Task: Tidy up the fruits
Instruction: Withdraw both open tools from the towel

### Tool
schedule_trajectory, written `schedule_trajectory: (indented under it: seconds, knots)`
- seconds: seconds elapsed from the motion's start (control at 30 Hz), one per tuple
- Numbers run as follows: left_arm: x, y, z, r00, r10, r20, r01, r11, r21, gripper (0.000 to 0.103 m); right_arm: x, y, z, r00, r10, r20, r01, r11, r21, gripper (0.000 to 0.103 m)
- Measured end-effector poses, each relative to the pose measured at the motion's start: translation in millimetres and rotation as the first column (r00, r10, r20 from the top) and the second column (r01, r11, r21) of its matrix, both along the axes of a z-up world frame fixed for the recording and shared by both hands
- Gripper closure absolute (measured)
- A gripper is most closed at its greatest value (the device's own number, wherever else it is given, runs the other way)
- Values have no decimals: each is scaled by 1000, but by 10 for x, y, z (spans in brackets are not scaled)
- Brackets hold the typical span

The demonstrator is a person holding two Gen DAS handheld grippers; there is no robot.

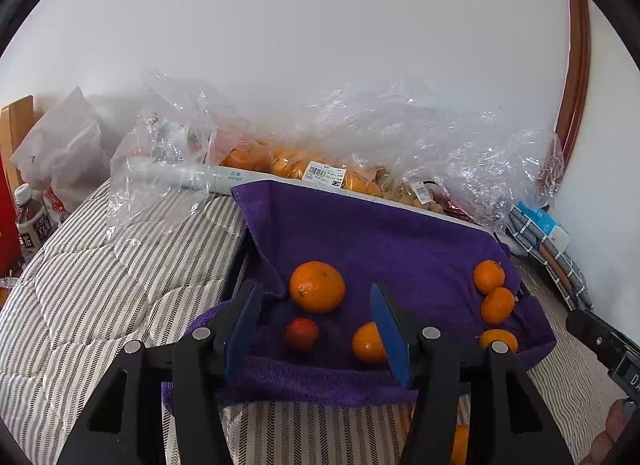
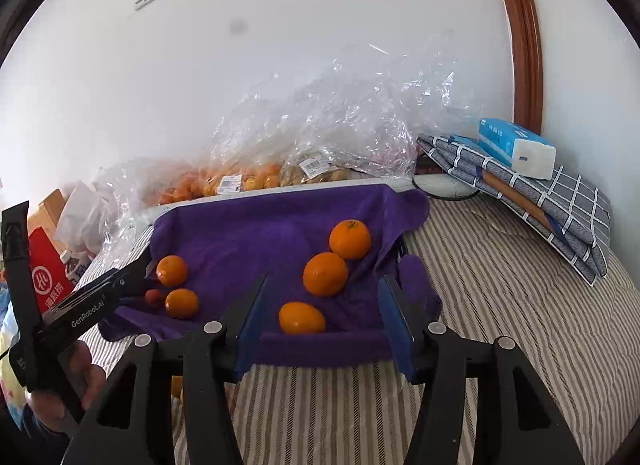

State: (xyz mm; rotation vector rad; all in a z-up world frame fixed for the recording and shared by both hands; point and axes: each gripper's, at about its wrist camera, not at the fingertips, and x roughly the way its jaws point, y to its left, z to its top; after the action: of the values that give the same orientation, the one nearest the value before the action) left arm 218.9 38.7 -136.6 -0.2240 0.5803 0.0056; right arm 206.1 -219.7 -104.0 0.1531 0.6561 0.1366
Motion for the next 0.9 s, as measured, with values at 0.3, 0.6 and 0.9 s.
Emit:
schedule_trajectory:
  seconds: [0.3, 0.6, 0.9]
  knots:
    - [-346, 226, -89, 998, 32, -53, -32, 999, 5, 49, -382, 192, -114, 998, 45, -33, -44, 999, 18, 48]
    - [-580, 393, -138, 994, 73, -81, -72, 997, 8, 49, -553, 315, -354, 994, 48, -97, -45, 998, 42, 48]
    - [-546, 576, -226, 983, 116, -143, -124, 991, -48, 49, -499, 393, -364, 994, 64, -92, -61, 997, 38, 51]
